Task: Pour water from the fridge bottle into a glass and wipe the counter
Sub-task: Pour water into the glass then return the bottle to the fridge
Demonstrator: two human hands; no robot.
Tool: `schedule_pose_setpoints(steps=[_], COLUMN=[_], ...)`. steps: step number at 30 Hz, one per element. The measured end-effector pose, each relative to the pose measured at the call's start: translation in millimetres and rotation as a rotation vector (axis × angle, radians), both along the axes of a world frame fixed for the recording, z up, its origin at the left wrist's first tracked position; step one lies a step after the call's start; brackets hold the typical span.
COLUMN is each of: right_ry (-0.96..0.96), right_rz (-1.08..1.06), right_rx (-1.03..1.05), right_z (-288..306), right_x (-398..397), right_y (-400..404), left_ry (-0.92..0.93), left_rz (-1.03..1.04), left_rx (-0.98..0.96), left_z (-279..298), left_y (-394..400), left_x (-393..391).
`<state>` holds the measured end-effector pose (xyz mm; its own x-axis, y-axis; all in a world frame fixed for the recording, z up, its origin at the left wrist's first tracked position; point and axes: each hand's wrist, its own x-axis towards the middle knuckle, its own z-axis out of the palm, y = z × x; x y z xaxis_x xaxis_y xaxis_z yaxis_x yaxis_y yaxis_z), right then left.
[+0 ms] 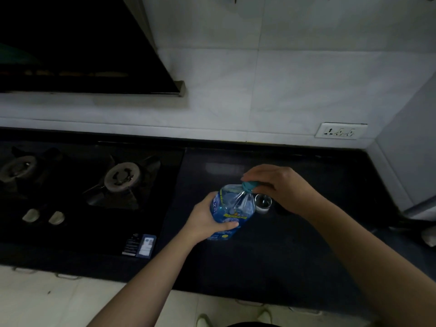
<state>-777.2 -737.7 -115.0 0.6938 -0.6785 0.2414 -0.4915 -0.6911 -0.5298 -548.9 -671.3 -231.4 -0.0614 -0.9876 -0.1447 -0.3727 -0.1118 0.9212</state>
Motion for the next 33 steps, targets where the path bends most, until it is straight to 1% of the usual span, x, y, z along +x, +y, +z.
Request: schedule_pose_setpoints(steps=[3, 8, 13, 16, 19, 22, 23, 25, 27, 28, 30, 33], right_ry=[0.118, 0.484, 0.667, 0.753, 0.685, 0.607, 0.545, 0.391, 0.333, 0.341, 0.356, 0.362], right_rz=[0.014, -0.090, -0.194, -0.258, -0.356, -0.438, -0.416, -0.252, -0.033, 0.023, 0.043, -0.038], right_rx=[-0.023, 0.037, -0.062, -0.070, -0.011, -0.027, -0.022, 0.093, 0.210, 0.220, 0.146, 0.104], right_z=[4.0, 14.1, 3.5, 3.6, 7.4, 11.7, 11.1, 9.5, 4.9, 1.5, -1.4, -5.7], right_x=[9.5, 29.8, 44.5, 52.7, 55.4, 47.7, 44.9, 40.6, 42.8, 45.4, 53.8, 63.2], right_y=[-1.7, 3.3, 8.2, 13.1, 21.8, 22.0, 21.4, 20.0, 21.0, 21.5, 21.7, 19.2], left_ry=[-0.008, -0.042, -0.040, -0.043, -0.061, -0.097, -0.103, -0.103, -0.104, -0.104, -0.102, -0.090], left_rz=[0.020, 0.030, 0.039, 0.036, 0.057, 0.029, 0.015, 0.010, 0.005, 0.003, 0.007, 0.027], left_rx=[-0.012, -0.023, -0.017, -0.021, -0.045, -0.064, -0.064, -0.064, -0.070, -0.074, -0.080, -0.091], left_z=[-4.1, -12.6, -20.8, -24.0, -27.3, -24.8, -23.8, -21.5, -19.5, -19.6, -18.9, -18.2], left_y=[3.9, 11.8, 19.1, 22.8, 24.4, 25.0, 24.9, 24.0, 22.3, 21.6, 21.5, 22.0], left_x=[4.6, 10.9, 17.4, 21.2, 28.6, 36.0, 37.8, 41.7, 46.2, 48.5, 52.5, 57.0])
